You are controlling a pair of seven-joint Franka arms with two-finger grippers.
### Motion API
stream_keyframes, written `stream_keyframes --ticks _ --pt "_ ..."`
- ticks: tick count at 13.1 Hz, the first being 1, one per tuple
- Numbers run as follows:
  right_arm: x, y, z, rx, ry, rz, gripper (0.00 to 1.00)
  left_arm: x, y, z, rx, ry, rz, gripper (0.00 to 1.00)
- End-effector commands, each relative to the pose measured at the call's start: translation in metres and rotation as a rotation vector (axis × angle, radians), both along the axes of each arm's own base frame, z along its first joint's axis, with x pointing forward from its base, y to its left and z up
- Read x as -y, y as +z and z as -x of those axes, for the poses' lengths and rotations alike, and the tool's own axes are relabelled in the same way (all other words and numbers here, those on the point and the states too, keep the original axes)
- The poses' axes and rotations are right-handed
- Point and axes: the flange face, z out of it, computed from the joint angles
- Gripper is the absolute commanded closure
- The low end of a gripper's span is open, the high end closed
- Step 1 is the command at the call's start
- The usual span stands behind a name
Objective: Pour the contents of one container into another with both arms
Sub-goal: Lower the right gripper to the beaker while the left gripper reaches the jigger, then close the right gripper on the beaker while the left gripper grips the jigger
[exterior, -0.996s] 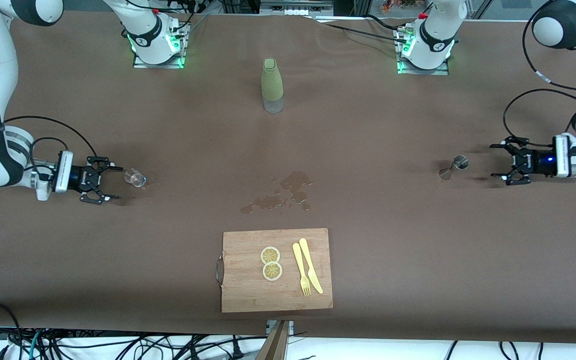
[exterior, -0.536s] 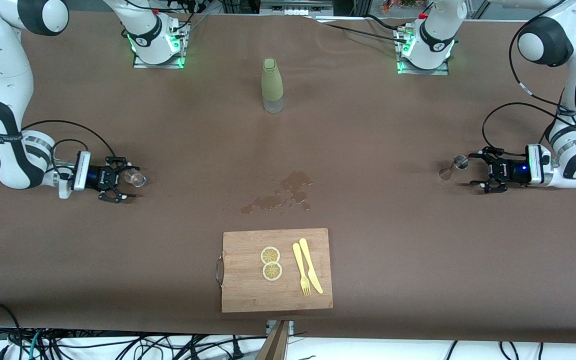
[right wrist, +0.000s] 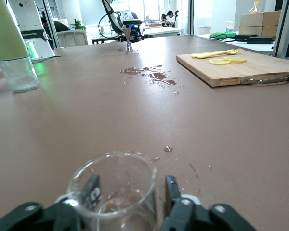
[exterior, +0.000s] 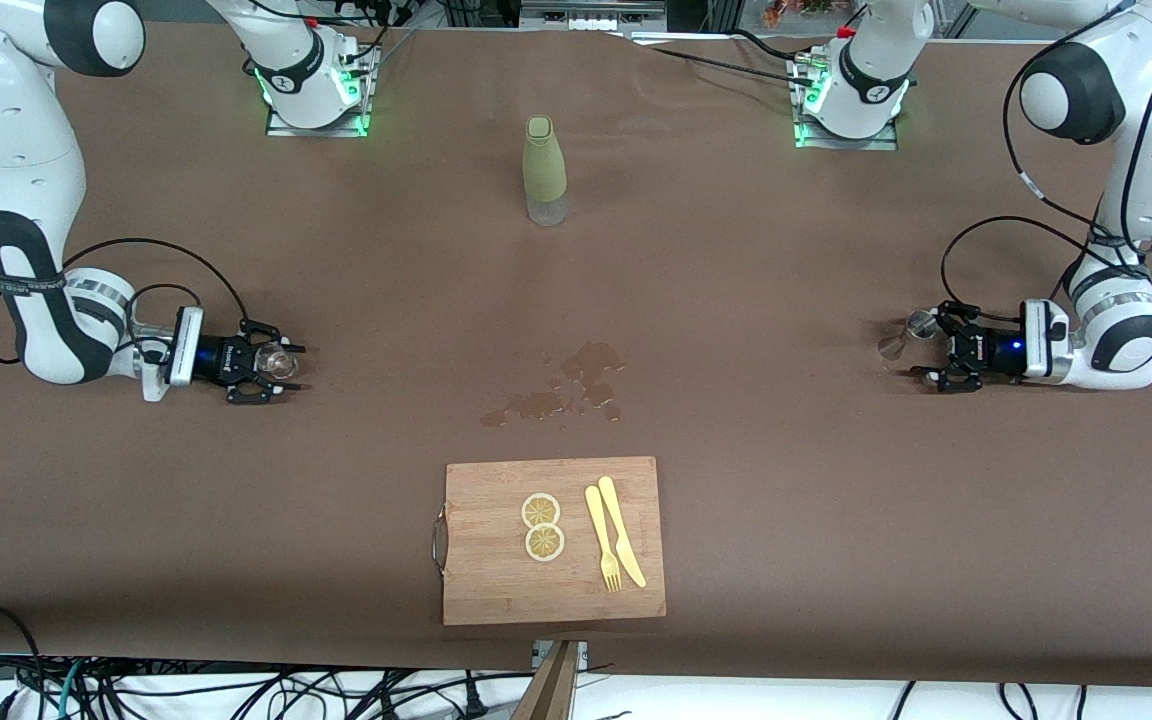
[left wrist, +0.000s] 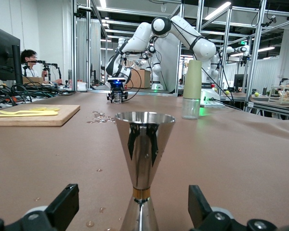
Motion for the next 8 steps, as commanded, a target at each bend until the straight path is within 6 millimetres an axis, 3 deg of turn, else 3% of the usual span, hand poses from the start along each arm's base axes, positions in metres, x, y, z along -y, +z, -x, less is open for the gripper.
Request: stream_keyframes --ticks 1,4,6,8 --pt "0.000 0.000 0.000 0.007 -0.015 -0.021 0.96 0.001 -0.002 -0.001 0.081 -0.008 -0.004 0.00" --pt "-0.003 0.007 -0.008 0.013 -0.008 -0.024 1.00 0.010 0.001 0.002 0.065 -0.033 0.032 0.04" --pt "-0.013 0.018 -0.020 -0.005 -0.001 -0.046 1.00 0.011 0.004 0.002 0.062 -0.039 0.044 0.15" --pt "-0.028 0.031 -0.035 -0.037 0.001 -0.058 1.00 0.010 0.003 0.005 0.050 -0.051 0.039 0.35"
